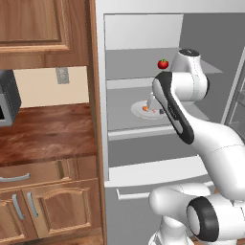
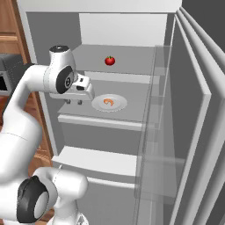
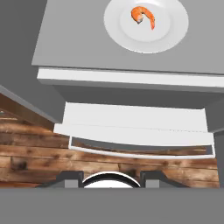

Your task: Transport the shrimp from the fridge to the microwave and turn on the microwave.

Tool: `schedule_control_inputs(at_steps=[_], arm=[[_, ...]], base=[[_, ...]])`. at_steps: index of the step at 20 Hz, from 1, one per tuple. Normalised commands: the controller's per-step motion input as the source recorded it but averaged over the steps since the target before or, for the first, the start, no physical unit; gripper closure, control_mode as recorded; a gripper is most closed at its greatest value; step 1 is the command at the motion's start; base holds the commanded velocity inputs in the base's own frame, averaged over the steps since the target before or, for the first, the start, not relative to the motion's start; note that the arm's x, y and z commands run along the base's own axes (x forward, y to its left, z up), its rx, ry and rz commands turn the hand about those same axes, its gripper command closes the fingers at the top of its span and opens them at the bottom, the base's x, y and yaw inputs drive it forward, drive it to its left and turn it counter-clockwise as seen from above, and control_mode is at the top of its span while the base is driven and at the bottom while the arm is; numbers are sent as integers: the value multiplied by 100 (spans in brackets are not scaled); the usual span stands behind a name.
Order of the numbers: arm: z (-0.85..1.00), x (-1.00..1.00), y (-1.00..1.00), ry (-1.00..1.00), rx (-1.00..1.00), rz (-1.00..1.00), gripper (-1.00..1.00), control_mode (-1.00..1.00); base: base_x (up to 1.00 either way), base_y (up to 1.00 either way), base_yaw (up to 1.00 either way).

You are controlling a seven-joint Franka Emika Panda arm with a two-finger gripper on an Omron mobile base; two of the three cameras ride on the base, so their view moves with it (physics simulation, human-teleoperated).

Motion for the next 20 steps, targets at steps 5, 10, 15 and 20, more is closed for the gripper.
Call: schedule_control_inputs(at_steps=[5,10,15,20], arm=[[0,0,0,-3,0,0,-100,-100],[0,0,0,0,0,0,-100,-100],[0,0,0,-16,0,1,-100,-100],[0,0,-5,-35,0,5,-100,-100]], base=[[0,0,0],[0,0,0],[0,0,0],[0,0,0]])
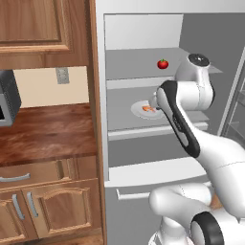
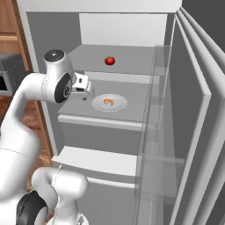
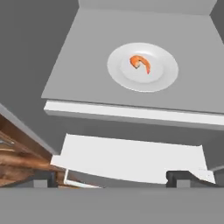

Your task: Transport the shrimp from the fridge to the microwave and turn on the microwave.

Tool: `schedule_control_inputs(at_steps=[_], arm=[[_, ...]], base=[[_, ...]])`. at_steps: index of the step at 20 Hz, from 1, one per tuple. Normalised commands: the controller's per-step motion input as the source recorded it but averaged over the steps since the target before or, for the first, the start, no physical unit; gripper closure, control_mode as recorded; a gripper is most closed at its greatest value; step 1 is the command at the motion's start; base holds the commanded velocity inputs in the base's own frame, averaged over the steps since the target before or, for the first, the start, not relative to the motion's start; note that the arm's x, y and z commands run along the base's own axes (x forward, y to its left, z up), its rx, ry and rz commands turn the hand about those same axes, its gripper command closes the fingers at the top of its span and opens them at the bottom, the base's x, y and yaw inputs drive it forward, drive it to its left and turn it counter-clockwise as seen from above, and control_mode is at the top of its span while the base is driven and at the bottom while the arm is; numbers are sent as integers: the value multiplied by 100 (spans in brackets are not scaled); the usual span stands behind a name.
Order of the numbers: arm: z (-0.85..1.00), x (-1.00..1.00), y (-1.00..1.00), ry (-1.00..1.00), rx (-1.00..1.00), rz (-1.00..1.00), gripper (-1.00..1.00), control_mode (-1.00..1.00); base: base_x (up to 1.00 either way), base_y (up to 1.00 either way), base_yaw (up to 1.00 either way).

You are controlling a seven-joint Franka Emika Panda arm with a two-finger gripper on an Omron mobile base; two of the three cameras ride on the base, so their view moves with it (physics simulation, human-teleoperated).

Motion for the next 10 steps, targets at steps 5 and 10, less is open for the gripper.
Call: schedule_control_inputs(at_steps=[5,10], arm=[[-10,7,-9,-24,0,1,-100,-100],[-6,27,-15,-5,0,0,-100,-100]], base=[[0,0,0],[0,0,0]])
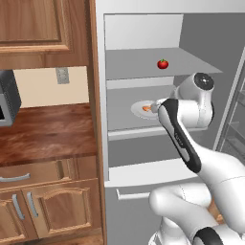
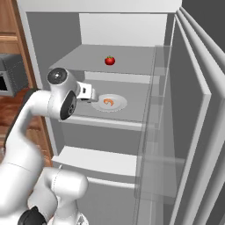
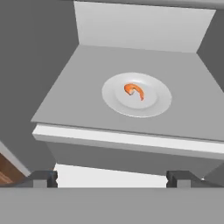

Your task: Transport the shrimp from the fridge to the microwave and turn on the microwave.

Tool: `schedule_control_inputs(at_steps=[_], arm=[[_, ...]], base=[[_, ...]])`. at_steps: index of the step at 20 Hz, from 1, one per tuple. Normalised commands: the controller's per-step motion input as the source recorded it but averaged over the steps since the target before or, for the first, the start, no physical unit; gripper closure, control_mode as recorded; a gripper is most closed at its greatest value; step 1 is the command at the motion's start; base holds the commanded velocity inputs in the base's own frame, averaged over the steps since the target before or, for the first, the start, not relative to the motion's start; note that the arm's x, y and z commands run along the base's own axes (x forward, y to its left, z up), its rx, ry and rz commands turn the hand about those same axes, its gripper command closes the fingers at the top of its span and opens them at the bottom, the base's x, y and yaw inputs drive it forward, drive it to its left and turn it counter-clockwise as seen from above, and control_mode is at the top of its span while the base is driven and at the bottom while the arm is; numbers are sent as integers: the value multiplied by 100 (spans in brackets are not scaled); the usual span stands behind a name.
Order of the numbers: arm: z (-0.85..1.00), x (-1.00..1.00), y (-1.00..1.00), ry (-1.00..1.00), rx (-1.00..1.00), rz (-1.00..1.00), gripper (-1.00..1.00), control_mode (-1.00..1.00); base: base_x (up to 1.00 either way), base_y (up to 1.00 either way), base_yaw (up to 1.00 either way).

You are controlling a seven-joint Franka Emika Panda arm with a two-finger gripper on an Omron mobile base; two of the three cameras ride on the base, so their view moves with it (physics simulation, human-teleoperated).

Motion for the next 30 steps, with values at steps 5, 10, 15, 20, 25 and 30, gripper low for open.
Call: schedule_control_inputs(at_steps=[5,10,15,20,25,30], arm=[[-2,48,-13,0,2,0,-100,-100],[-11,52,-6,8,4,-1,-100,-100],[-17,43,0,16,1,-2,-100,-100],[-32,32,0,2,0,-3,-100,-100],[-39,25,0,0,0,0,-100,-100],[-34,28,0,0,0,0,-100,-100]], base=[[0,0,0],[0,0,0],[0,0,0],[0,0,0],[0,0,0],[0,0,0]])
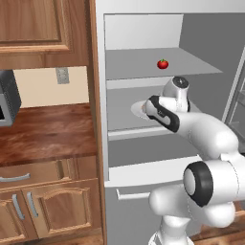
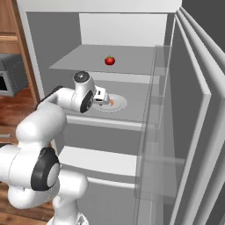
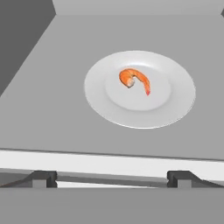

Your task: Transport the shrimp from the fridge to the microwave and turn on the microwave.

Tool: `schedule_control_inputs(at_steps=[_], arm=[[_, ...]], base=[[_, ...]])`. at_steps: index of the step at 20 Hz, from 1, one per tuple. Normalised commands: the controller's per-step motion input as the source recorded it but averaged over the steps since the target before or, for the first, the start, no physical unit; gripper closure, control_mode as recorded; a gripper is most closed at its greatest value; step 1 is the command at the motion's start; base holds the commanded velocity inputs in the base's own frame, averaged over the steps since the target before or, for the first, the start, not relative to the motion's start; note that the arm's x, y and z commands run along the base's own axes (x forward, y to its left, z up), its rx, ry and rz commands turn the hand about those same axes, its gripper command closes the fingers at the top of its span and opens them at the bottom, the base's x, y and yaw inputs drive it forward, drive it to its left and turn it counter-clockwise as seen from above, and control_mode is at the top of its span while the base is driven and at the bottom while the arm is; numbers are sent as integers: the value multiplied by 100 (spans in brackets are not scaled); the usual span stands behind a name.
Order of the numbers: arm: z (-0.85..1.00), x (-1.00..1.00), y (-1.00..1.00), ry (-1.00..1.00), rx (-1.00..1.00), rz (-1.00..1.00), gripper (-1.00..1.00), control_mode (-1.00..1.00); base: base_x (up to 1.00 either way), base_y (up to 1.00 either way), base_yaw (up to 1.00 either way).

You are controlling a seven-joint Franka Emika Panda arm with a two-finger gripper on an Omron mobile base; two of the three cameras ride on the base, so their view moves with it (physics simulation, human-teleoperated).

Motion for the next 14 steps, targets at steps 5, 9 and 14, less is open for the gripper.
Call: schedule_control_inputs(at_steps=[5,9,14], arm=[[-22,30,-5,-3,0,0,-100,-100],[-12,33,-11,-7,0,0,-100,-100],[-6,39,-9,-2,0,0,-100,-100]], base=[[0,0,0],[0,0,0],[0,0,0]])
